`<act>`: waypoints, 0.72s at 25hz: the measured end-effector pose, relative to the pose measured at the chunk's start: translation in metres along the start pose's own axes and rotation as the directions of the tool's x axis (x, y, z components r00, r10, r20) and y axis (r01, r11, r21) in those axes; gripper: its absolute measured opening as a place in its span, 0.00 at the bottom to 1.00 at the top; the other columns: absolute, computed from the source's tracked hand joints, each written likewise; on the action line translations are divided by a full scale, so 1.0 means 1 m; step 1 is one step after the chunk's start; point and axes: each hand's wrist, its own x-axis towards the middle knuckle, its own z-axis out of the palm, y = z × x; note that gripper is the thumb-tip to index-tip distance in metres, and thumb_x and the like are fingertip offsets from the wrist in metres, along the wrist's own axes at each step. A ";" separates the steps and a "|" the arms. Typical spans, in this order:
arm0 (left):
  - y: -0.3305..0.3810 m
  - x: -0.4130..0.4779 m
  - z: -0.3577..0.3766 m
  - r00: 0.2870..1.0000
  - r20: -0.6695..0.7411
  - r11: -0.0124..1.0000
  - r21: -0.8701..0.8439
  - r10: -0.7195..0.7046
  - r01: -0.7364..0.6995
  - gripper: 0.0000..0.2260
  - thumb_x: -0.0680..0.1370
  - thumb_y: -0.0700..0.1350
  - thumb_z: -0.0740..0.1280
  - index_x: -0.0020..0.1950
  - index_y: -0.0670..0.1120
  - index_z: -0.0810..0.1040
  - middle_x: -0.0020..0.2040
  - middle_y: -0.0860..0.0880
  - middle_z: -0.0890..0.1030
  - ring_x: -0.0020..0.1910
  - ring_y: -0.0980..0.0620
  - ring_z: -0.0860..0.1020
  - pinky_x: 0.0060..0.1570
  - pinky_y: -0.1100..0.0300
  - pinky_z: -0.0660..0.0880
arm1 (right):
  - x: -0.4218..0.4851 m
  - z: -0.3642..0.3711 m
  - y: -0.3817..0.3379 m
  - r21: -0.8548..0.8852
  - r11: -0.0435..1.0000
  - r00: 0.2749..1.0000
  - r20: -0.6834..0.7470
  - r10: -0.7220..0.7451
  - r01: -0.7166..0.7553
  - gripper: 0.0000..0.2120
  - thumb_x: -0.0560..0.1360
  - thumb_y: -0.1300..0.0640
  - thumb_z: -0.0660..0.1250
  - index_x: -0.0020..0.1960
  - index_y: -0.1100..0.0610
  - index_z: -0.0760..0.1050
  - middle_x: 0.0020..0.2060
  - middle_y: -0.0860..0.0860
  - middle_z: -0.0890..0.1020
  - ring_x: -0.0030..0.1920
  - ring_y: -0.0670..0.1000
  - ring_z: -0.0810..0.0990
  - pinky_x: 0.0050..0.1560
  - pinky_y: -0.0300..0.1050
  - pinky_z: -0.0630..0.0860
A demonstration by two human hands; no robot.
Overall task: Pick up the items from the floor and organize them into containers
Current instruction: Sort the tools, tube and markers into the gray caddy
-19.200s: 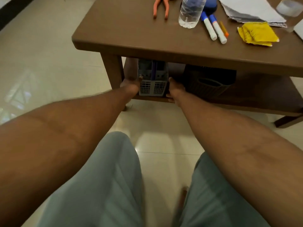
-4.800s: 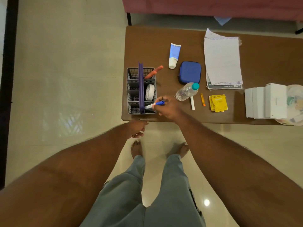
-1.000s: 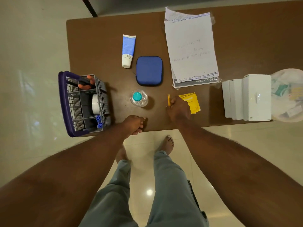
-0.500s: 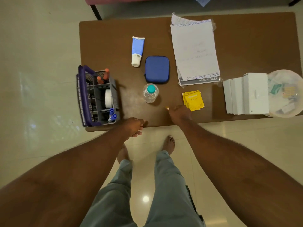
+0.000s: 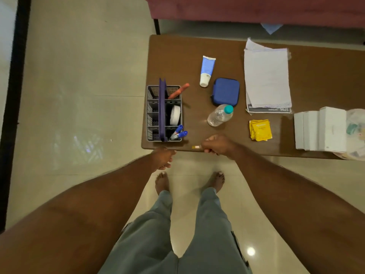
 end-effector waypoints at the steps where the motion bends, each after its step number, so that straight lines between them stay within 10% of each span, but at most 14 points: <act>1: -0.004 -0.002 -0.008 1.000 -0.005 1.000 -0.003 0.003 -0.003 0.10 0.81 0.53 0.66 0.46 0.48 0.75 0.41 0.49 0.78 0.33 0.52 0.77 0.34 0.61 0.70 | -0.003 0.006 -0.009 0.004 1.000 1.000 0.030 -0.008 0.008 0.09 0.70 0.51 0.72 0.38 0.57 0.84 0.33 0.54 0.83 0.32 0.47 0.74 0.30 0.38 0.67; 10: -0.008 -0.015 -0.040 0.998 -0.031 0.995 -0.085 0.049 -0.052 0.10 0.81 0.52 0.66 0.52 0.45 0.75 0.43 0.47 0.78 0.34 0.51 0.77 0.35 0.61 0.71 | -0.011 0.050 -0.055 0.313 0.940 0.974 -0.217 -0.069 0.136 0.07 0.72 0.57 0.78 0.46 0.60 0.86 0.35 0.52 0.86 0.33 0.49 0.81 0.40 0.43 0.80; 18: -0.013 -0.016 -0.050 0.998 -0.042 0.994 -0.098 0.048 -0.052 0.09 0.81 0.50 0.65 0.53 0.45 0.76 0.44 0.47 0.79 0.34 0.51 0.78 0.35 0.60 0.72 | 0.001 0.068 -0.081 -0.061 0.967 0.874 -0.417 -0.250 0.247 0.09 0.66 0.51 0.80 0.37 0.55 0.83 0.29 0.52 0.85 0.29 0.49 0.81 0.38 0.47 0.82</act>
